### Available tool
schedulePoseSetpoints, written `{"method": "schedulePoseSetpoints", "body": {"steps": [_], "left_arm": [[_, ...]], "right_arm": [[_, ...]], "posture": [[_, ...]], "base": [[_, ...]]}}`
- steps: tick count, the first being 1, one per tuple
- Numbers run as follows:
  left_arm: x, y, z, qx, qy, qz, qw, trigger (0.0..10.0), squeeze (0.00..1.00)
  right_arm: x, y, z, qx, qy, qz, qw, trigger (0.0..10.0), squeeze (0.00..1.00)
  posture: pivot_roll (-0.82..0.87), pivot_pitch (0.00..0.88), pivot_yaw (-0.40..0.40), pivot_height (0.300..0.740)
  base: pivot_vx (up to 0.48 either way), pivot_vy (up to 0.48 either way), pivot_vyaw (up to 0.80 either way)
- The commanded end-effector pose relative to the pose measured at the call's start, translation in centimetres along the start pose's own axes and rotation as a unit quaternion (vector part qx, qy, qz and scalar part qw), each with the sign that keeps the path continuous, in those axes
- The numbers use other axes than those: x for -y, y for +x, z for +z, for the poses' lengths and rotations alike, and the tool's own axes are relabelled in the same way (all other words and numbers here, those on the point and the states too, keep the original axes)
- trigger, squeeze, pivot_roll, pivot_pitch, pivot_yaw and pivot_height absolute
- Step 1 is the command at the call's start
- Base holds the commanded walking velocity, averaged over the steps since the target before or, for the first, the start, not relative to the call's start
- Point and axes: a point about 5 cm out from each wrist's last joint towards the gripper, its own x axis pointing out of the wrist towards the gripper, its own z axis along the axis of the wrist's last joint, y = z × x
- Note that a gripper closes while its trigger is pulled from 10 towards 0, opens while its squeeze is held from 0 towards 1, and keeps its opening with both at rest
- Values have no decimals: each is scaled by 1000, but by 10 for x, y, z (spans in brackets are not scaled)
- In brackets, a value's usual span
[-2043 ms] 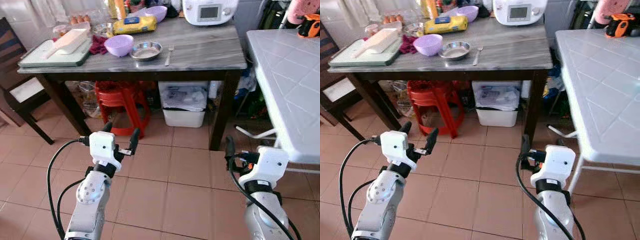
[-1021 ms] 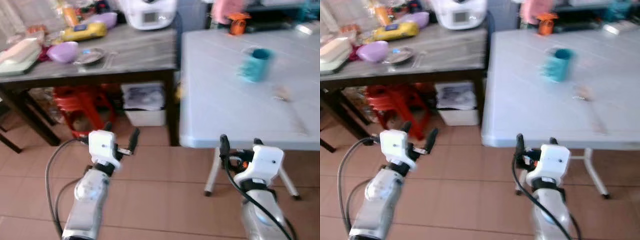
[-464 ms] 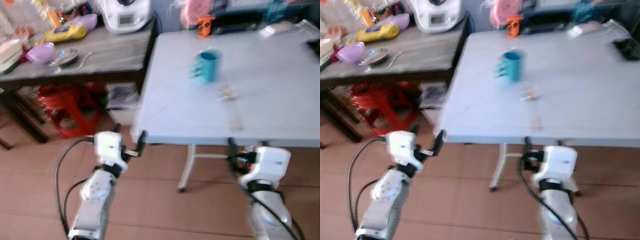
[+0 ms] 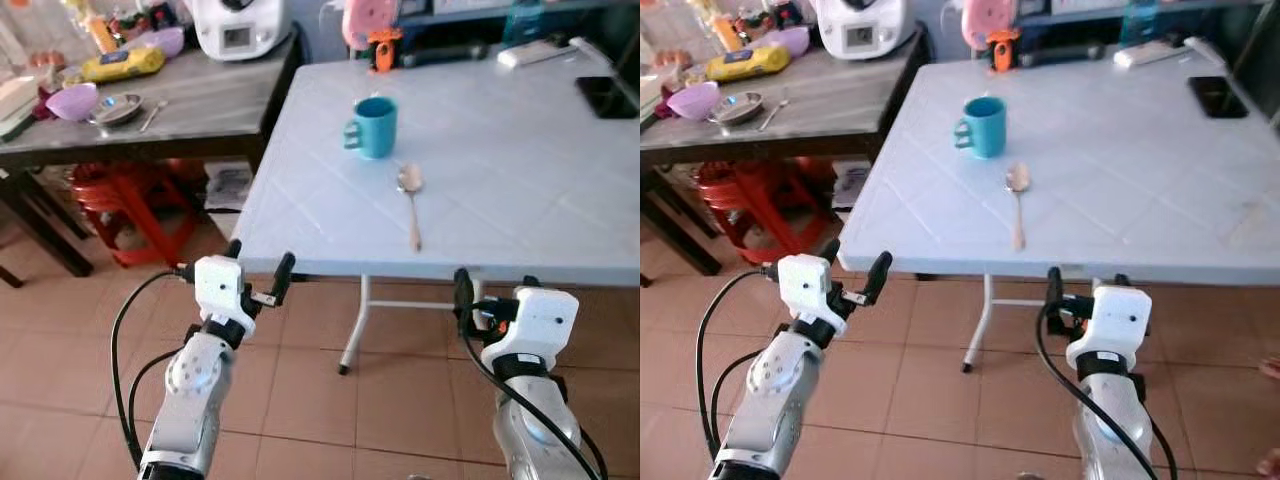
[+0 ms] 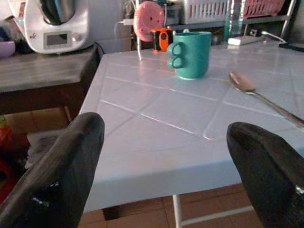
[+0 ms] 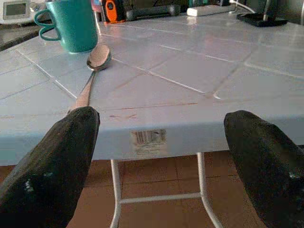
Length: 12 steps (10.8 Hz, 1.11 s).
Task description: Setting the table
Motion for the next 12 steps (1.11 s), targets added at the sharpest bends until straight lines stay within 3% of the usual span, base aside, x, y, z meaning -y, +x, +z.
{"method": "schedulePoseSetpoints", "body": {"steps": [1,7,9,12], "left_arm": [[-7,-3,-1,-6,12,9,1000,10000,0],[0,0,1,1,5,-16,1000,10000,0],[1,0,2,6,2,-23,1000,10000,0],[4,2,4,14,-3,-36,999,10000,0]], "right_arm": [[-6,0,1,0,7,9,1000,10000,0],[-2,2,2,1,3,-2,1000,10000,0],[0,1,11,32,-9,-7,999,10000,0],[1,1,13,38,-1,-12,999,10000,0]], "posture": [[-113,79,143,740],[-113,84,142,740],[-115,85,146,740],[-122,85,148,740]], "base": [[0,0,0],[0,0,0],[276,0,0],[376,0,0]]}}
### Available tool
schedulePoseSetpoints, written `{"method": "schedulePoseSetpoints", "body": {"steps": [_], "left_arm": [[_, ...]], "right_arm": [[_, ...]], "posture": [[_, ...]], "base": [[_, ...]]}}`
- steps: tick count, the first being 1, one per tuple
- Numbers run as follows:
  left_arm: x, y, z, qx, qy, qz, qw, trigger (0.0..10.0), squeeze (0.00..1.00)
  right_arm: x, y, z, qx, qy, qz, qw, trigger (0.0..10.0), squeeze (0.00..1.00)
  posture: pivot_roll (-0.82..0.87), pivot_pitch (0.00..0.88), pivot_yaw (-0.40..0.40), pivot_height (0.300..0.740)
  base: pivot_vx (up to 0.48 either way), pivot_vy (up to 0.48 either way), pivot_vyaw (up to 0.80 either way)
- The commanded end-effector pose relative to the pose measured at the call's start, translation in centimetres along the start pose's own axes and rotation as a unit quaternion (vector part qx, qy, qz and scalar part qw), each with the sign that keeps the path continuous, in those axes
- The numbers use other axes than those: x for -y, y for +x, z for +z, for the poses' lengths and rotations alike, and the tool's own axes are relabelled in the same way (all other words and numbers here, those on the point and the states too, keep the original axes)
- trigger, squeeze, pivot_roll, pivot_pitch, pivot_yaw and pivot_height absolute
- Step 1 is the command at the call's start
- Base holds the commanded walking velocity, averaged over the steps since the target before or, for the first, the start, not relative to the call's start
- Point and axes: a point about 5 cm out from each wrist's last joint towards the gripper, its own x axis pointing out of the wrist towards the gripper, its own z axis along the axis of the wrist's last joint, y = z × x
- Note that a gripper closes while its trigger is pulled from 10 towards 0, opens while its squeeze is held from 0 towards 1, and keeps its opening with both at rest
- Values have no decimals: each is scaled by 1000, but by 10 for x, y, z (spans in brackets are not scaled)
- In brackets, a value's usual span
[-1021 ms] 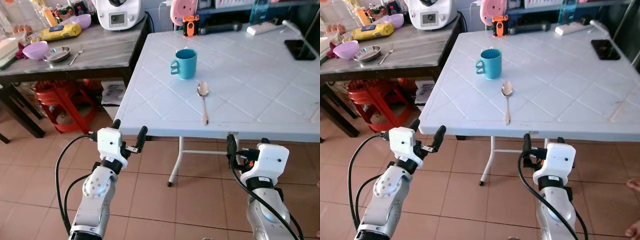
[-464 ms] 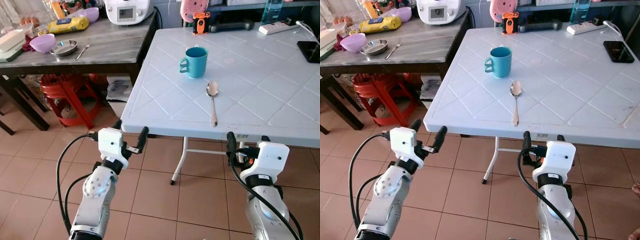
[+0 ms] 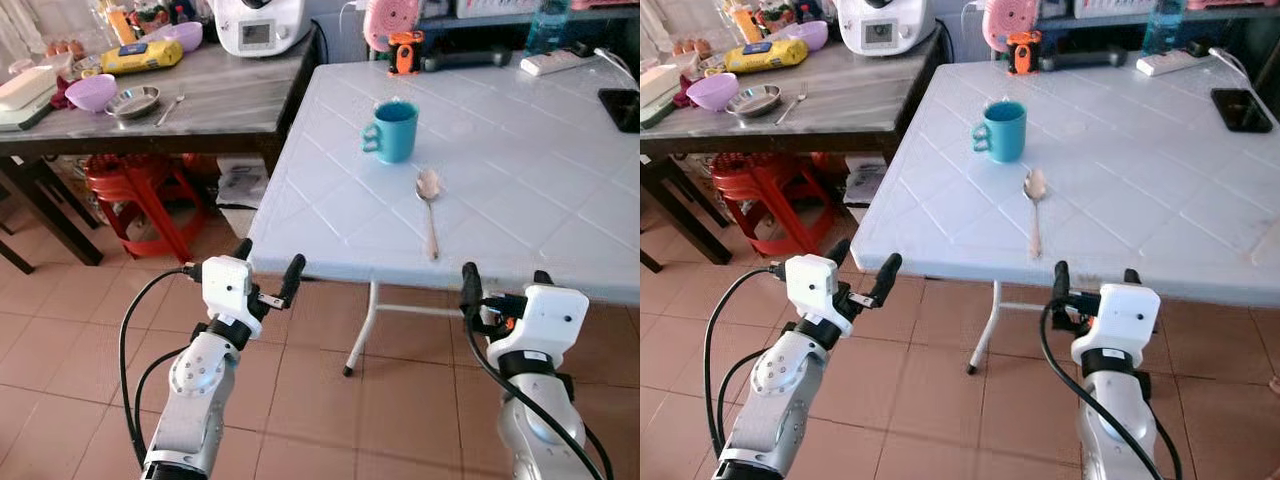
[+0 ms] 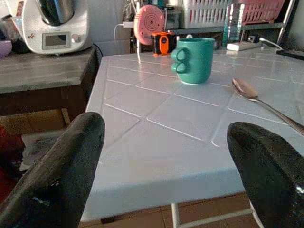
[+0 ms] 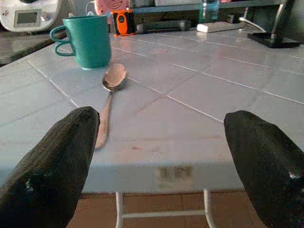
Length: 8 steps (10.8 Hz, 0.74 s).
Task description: Setting the table
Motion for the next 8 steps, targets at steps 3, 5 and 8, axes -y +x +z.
{"method": "schedulePoseSetpoints", "body": {"steps": [3,5,8], "left_arm": [[-3,0,2,6,3,-2,1000,10000,0],[-3,-1,2,5,4,-3,1000,10000,0],[-4,-5,-2,-4,6,-6,1000,10000,0]], "right_arm": [[-5,-1,5,12,9,6,1000,10000,0],[-6,-1,4,10,9,8,1000,10000,0],[-8,-3,2,7,12,10,1000,10000,0]], "posture": [[-123,85,151,740],[-123,85,150,740],[-121,86,151,740]], "base": [[480,0,0],[480,0,0],[121,0,0]]}}
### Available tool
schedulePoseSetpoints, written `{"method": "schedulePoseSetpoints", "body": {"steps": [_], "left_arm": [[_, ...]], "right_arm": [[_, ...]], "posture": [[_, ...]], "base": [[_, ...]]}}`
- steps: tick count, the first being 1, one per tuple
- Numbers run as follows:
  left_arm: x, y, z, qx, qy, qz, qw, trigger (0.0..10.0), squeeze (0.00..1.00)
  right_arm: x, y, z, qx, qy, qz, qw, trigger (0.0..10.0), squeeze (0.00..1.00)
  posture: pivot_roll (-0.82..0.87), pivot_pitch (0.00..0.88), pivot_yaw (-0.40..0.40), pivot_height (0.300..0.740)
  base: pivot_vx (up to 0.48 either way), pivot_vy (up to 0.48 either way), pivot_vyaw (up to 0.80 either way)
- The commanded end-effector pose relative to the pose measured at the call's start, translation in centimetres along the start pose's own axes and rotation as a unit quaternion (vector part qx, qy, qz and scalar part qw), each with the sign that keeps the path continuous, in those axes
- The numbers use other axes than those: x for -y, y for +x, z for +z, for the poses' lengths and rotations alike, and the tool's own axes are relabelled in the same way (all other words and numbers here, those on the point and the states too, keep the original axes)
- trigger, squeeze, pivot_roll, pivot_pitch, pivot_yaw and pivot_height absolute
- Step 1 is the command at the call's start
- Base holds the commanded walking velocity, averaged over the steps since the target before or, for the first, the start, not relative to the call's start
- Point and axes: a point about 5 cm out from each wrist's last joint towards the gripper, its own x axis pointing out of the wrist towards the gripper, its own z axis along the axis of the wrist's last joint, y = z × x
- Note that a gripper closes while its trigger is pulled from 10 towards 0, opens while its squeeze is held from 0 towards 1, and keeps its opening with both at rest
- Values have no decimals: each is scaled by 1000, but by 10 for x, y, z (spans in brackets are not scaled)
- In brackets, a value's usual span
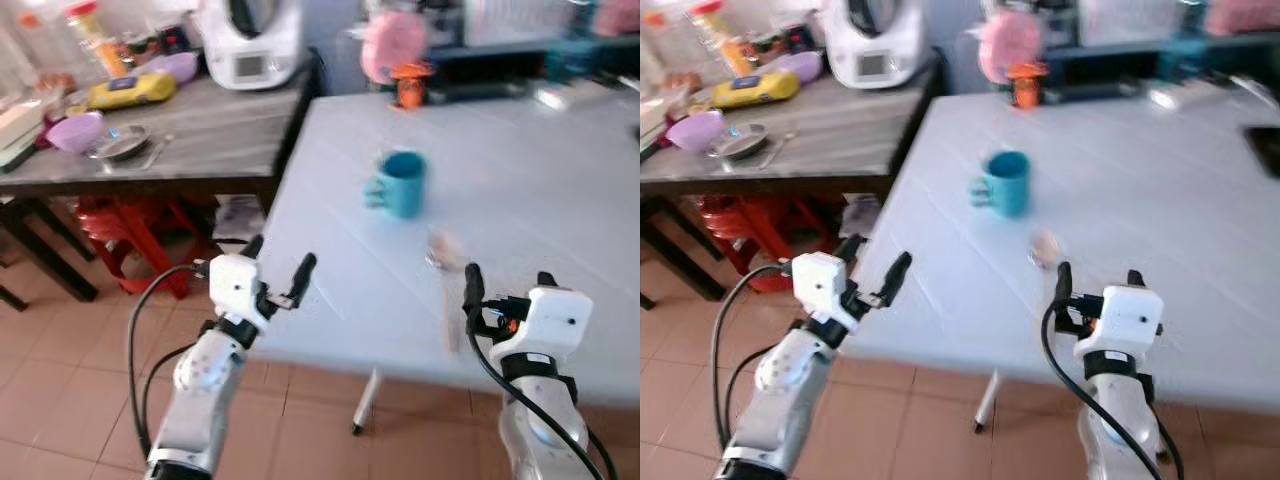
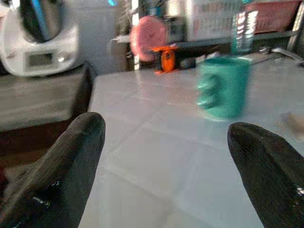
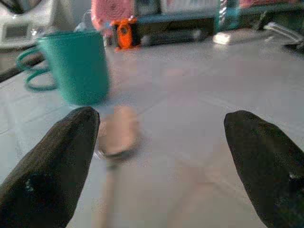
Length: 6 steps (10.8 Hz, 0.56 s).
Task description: Setting the table
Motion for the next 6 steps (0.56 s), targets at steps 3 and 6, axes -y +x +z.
{"method": "schedulePoseSetpoints", "body": {"steps": [3,6], "left_arm": [[-2,-7,-4,-14,15,-20,1000,10000,0],[-3,-14,-6,-24,14,-53,998,10000,0]], "right_arm": [[-7,-3,1,-4,12,13,1000,10000,0],[-10,-5,-4,-23,17,20,999,10000,0]], "posture": [[-122,88,152,740],[-117,94,152,740]], "base": [[0,0,0],[0,0,0]]}}
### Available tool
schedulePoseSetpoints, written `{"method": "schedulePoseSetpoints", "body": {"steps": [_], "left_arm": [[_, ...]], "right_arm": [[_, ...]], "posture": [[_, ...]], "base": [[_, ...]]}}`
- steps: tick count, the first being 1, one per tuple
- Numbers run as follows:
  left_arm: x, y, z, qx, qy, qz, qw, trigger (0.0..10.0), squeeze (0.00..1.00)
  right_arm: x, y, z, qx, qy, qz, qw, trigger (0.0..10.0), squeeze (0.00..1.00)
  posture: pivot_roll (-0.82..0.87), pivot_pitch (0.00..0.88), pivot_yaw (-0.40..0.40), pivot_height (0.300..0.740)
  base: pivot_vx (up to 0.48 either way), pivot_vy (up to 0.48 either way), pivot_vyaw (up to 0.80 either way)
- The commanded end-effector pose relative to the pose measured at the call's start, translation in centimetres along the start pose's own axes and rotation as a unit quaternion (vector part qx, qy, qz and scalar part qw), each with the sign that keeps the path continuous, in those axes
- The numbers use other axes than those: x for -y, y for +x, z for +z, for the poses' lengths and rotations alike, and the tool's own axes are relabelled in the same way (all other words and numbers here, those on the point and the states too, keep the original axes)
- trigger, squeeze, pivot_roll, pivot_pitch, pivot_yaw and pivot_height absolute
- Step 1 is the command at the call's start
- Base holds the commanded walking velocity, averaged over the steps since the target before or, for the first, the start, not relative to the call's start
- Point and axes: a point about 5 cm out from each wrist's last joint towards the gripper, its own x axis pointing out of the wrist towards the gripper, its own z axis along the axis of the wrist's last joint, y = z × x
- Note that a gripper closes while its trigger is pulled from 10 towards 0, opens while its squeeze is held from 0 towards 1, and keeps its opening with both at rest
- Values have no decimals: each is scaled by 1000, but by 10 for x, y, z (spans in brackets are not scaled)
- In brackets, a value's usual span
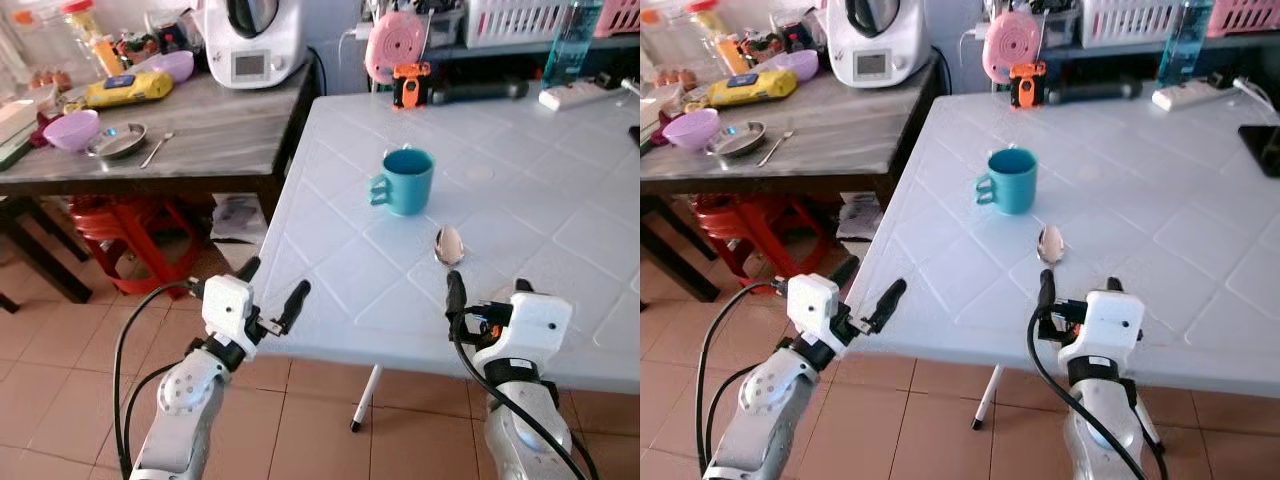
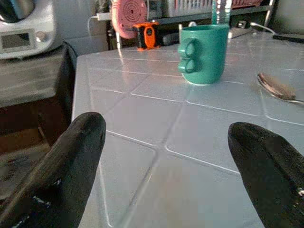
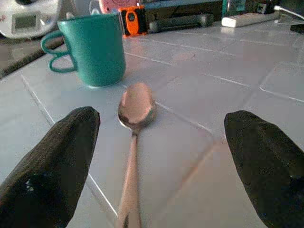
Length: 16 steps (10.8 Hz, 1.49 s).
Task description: Setting the table
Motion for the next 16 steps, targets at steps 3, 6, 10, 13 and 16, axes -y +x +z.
{"method": "schedulePoseSetpoints", "body": {"steps": [3,6,10,13,16], "left_arm": [[2,0,3,-1,1,-37,999,10000,0],[4,-2,3,7,-4,-63,998,10000,0],[10,-4,12,44,-12,-132,990,10000,0],[11,-8,13,44,17,-186,982,10000,0],[9,-8,15,53,68,-191,978,10000,0]], "right_arm": [[-2,5,0,-17,1,4,1000,10000,0],[3,18,-2,-46,2,4,999,10000,0],[-4,27,-2,-68,8,26,997,10000,0],[-7,30,-5,-90,15,35,995,10000,0],[-8,33,-7,-113,20,39,993,10000,0]], "posture": [[-116,90,150,740],[-119,90,148,740],[-110,95,140,740],[-114,99,143,740],[-119,98,143,740]], "base": [[0,0,0],[0,0,0],[0,0,0],[0,0,0],[0,0,0]]}}
